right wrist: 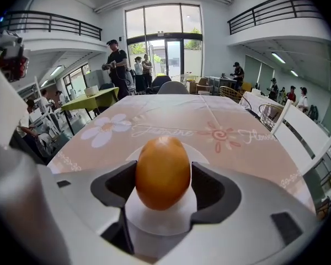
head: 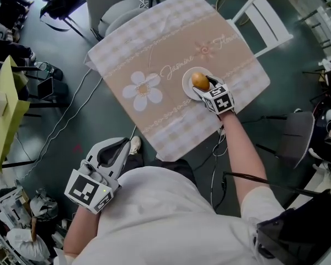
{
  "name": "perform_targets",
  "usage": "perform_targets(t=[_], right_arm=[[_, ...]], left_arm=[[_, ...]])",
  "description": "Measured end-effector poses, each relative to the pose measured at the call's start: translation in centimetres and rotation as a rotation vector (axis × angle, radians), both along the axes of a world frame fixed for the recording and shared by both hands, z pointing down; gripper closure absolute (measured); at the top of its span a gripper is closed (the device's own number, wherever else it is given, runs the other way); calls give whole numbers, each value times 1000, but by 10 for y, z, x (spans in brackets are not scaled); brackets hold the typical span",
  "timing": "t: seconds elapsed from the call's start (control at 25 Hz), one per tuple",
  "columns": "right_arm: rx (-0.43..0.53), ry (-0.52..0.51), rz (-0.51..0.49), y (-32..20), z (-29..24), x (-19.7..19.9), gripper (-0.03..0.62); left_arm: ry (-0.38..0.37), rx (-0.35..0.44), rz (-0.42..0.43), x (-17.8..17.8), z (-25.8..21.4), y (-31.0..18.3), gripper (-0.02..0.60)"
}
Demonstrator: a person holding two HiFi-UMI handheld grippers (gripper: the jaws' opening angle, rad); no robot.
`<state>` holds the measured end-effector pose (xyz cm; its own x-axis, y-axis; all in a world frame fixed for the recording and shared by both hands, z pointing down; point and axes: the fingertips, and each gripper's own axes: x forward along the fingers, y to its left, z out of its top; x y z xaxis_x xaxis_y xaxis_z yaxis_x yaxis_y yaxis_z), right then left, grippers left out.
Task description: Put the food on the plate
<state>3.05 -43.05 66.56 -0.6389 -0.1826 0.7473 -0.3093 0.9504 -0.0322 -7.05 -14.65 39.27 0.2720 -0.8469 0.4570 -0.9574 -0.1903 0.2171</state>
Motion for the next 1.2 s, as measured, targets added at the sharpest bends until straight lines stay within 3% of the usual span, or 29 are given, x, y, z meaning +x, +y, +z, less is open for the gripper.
perform_targets(t=[1.2], right_arm=[[30, 9, 68, 10, -8, 27, 264]], left_arm=[[14, 38, 95, 3, -6, -11, 571]])
